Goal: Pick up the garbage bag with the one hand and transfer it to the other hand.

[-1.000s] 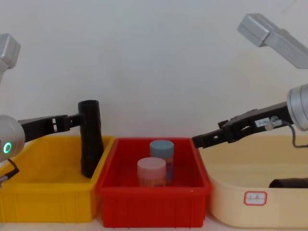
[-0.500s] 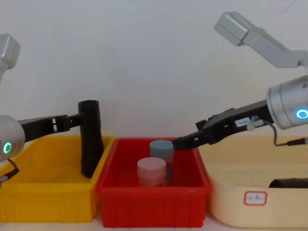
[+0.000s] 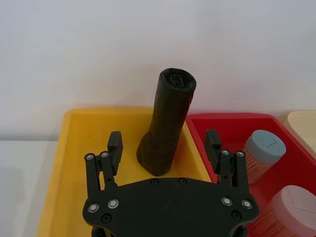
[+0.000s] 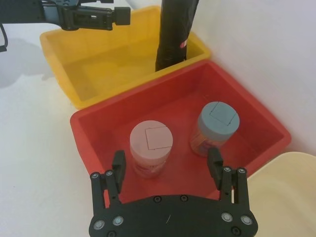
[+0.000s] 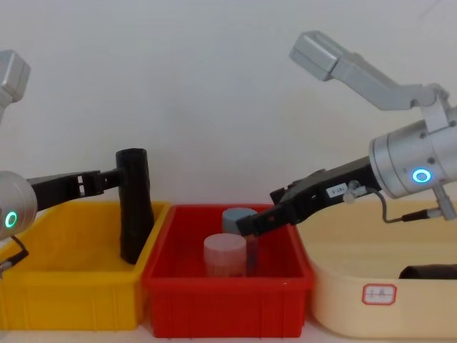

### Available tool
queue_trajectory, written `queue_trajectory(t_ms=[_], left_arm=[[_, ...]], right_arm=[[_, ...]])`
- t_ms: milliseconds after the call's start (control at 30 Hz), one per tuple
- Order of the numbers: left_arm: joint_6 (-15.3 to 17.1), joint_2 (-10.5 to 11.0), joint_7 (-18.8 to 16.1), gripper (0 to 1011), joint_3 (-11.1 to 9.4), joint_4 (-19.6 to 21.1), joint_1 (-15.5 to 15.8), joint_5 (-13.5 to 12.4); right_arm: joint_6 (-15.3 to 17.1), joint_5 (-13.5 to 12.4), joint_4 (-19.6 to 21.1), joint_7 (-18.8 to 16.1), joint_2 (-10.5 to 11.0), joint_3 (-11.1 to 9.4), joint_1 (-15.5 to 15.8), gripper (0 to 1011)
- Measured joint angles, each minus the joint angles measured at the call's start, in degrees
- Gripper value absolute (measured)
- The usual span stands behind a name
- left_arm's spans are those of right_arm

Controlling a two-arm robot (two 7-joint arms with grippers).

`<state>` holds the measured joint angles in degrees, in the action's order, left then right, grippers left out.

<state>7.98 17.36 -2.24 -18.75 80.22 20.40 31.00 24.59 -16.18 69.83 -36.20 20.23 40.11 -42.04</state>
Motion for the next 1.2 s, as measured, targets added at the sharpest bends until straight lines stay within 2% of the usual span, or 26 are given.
queue_trajectory(t_ms=[567, 1200], left_arm=[[0.0, 0.0, 0.0, 1002, 0.0, 0.0, 0.0, 0.0], [0.0, 0.0, 0.0, 1002, 0.0, 0.0, 0.0, 0.0]], right_arm=[[-0.6, 1.4, -6.0, -2.1, -3.3, 1.9, -2.8, 1001], [-2.1, 2.2, -12.5, -3.6, -6.9, 2.6, -5.0, 1002]])
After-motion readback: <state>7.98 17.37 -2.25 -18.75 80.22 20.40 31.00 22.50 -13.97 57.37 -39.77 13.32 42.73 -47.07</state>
